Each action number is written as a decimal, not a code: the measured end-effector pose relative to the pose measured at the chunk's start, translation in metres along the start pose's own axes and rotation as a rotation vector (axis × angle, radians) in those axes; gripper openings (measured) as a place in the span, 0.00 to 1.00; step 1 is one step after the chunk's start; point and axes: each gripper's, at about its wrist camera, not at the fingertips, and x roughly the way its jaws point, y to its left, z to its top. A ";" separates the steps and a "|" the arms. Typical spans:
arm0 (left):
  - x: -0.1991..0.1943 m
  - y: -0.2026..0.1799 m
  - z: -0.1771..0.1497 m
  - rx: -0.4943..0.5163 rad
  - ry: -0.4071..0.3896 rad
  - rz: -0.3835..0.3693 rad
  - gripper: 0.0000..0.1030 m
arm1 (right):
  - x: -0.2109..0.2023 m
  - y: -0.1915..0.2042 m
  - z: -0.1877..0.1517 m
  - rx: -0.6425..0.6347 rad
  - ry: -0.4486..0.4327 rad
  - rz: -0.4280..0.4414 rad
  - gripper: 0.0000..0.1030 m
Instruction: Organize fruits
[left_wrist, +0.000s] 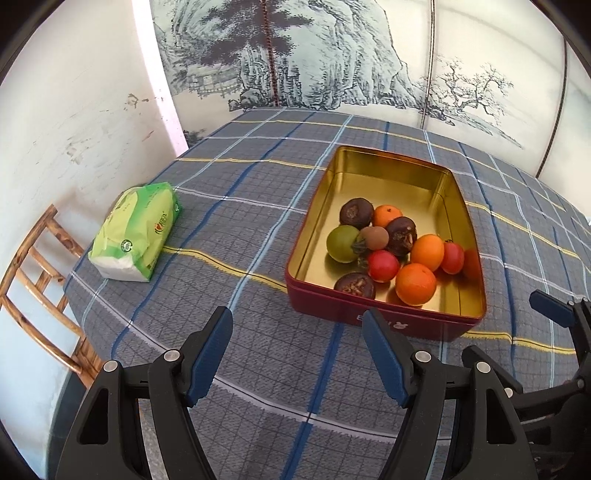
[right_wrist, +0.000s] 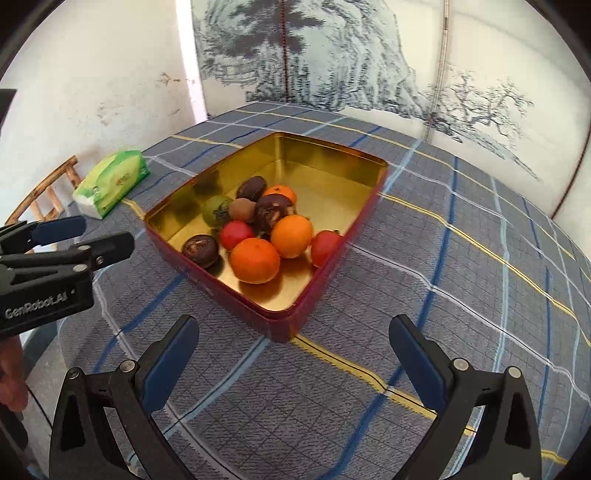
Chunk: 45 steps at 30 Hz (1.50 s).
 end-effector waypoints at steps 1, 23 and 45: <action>0.000 -0.001 -0.001 0.002 0.001 -0.002 0.71 | 0.000 -0.001 0.000 0.000 0.000 0.001 0.99; 0.008 -0.015 -0.007 0.027 0.027 -0.018 0.71 | 0.012 -0.002 -0.005 0.034 0.071 -0.037 0.99; 0.012 -0.018 -0.008 0.040 0.051 -0.019 0.71 | 0.017 -0.005 -0.004 0.043 0.082 -0.044 0.99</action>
